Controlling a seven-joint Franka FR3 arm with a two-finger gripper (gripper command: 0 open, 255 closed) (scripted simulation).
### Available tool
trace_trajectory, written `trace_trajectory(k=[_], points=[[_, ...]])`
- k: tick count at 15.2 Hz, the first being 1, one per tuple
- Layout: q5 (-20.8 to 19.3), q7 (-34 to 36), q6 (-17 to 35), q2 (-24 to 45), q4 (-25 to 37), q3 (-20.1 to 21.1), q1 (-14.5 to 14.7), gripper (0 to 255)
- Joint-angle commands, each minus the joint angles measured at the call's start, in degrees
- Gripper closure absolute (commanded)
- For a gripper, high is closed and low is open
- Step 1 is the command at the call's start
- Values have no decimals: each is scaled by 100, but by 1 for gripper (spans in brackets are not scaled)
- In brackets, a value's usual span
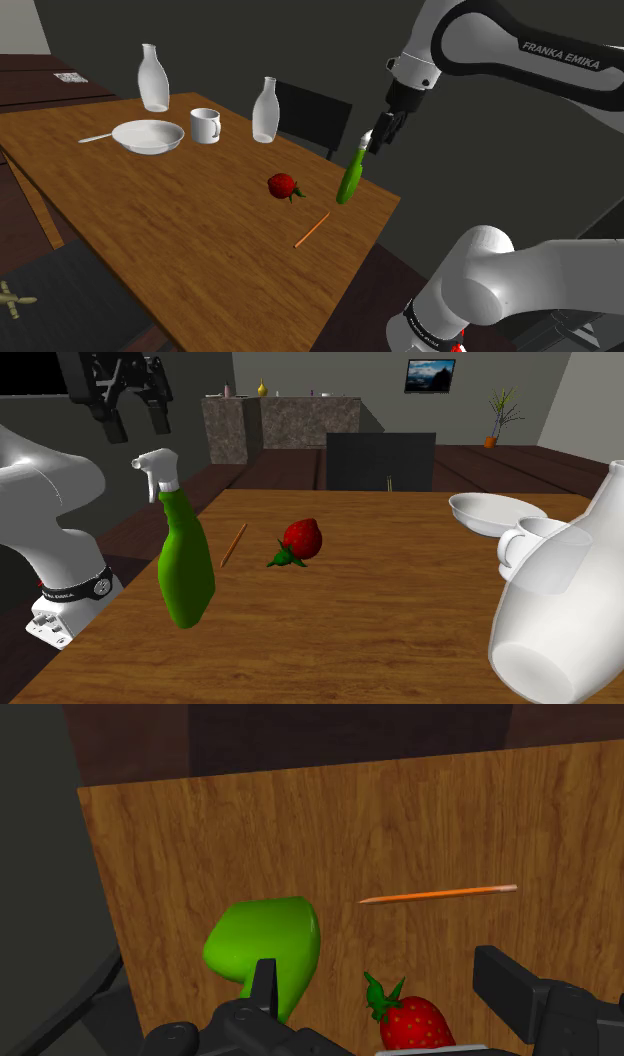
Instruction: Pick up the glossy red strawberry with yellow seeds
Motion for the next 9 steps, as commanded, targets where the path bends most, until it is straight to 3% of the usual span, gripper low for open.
trace_trajectory(k=[1, 9], points=[[0, 0, 0, 0, 0, 0, 0, 0], [-237, -479, 1318, 1309, 51, 291, 438, 0]])
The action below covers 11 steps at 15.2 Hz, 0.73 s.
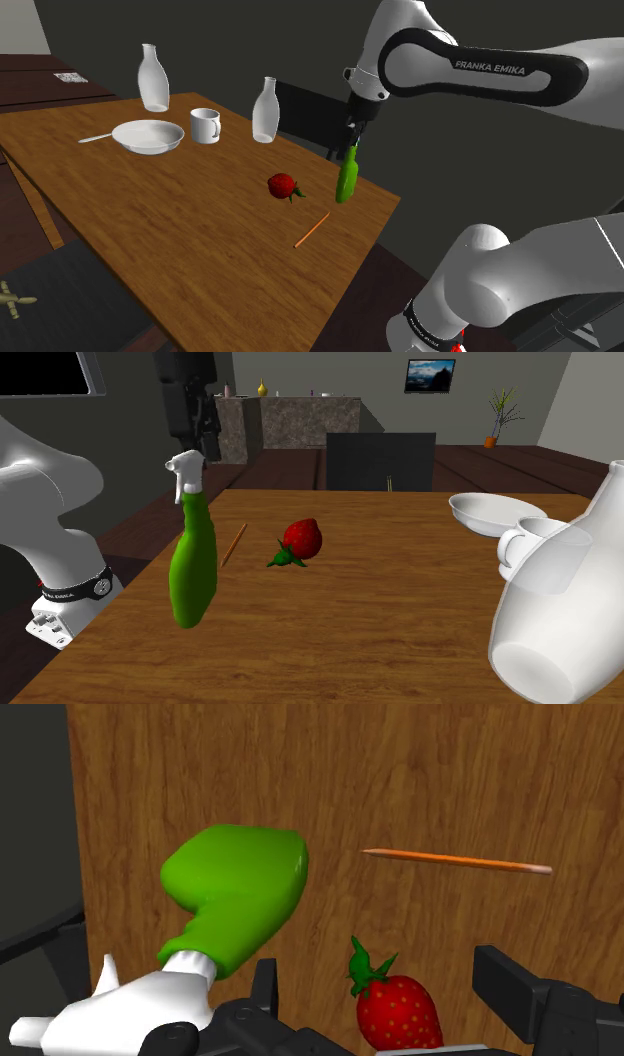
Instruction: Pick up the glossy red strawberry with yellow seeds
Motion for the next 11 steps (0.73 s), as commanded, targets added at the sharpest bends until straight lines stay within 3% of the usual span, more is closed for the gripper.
trace_trajectory(k=[1, 11], points=[[-67, -99, 345, 390, 67, 89, 104, 0], [-615, -463, 1645, 2192, 607, 555, 468, 0]])
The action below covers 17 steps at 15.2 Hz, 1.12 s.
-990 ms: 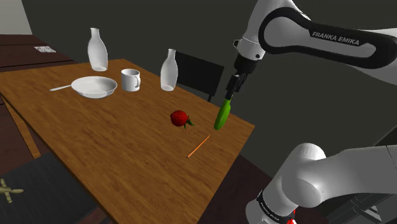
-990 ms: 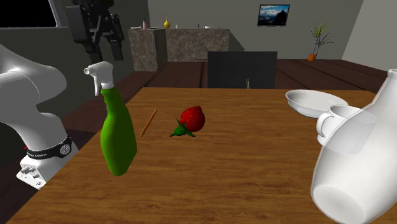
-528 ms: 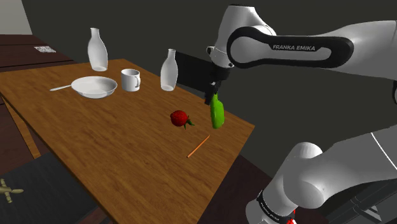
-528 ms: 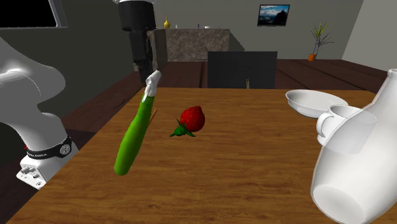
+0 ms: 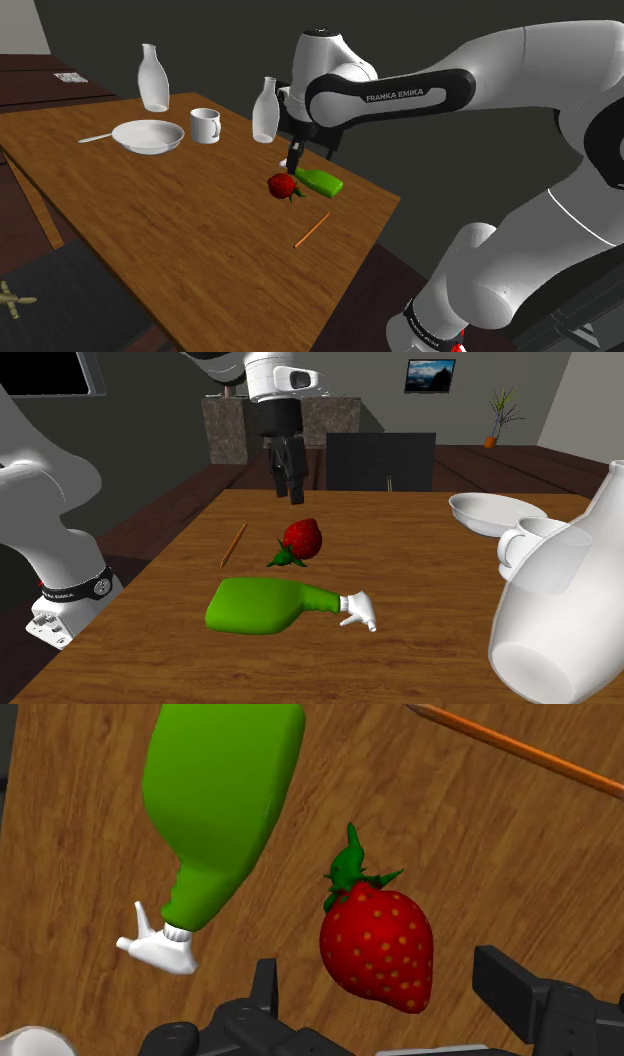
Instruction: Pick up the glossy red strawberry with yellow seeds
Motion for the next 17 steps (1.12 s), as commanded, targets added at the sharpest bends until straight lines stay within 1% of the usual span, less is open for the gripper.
trace_trajectory(k=[1, 4, 11, 13, 14, 17], points=[[-150, -32, 221, 340, 122, 111, 71, 0], [-376, -66, 473, 816, 336, 236, 149, 0], [-502, 104, 986, 1026, 15, 234, 130, 0], [-514, 119, 1028, 1046, -10, 233, 129, 0], [-513, 116, 1019, 1052, 5, 233, 129, 255], [-514, 120, 1024, 1047, -6, 234, 129, 255]])
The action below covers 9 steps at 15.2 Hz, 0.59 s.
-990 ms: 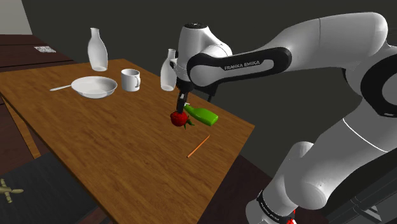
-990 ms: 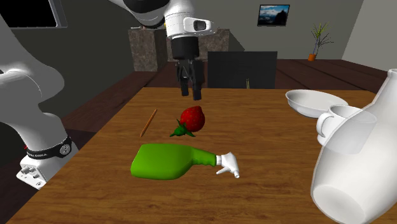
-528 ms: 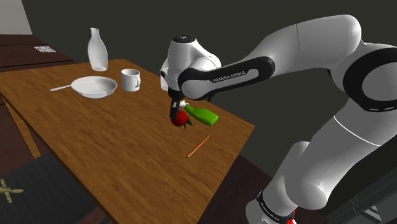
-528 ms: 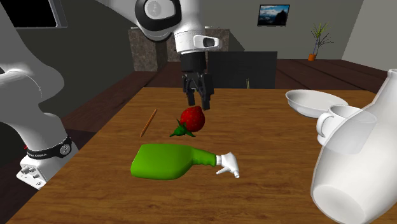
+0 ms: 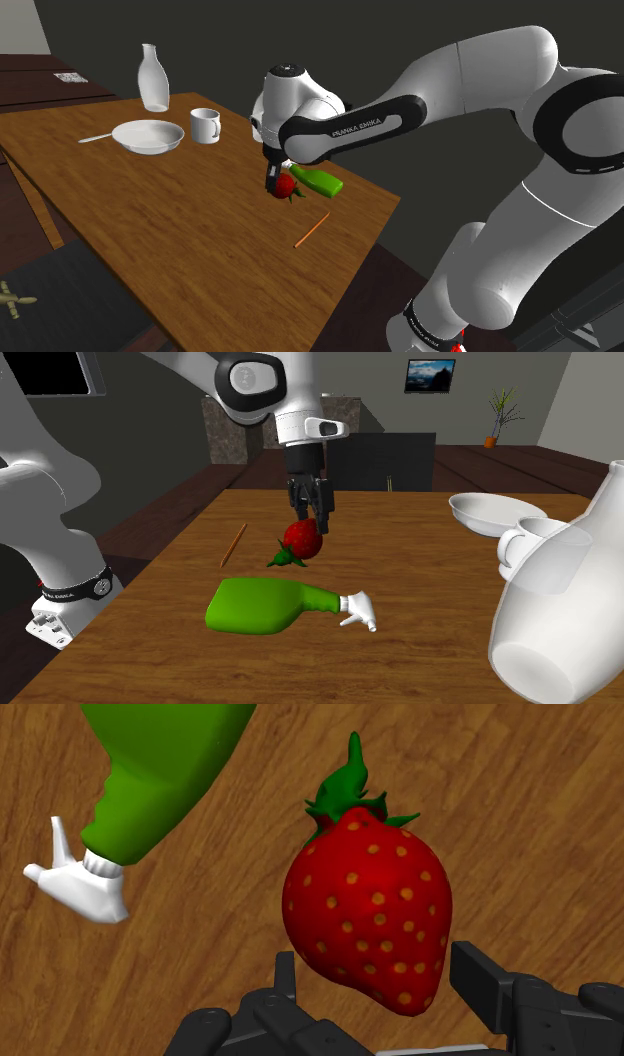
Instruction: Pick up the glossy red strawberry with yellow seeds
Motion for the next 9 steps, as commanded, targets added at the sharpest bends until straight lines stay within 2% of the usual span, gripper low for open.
trace_trajectory(k=[1, 6, 9], points=[[-1, 3, -2, 5, -11, -3, -2, 255], [0, 0, 0, 5, -12, -4, -4, 255], [59, -77, -219, -95, 116, -2, 4, 255]])
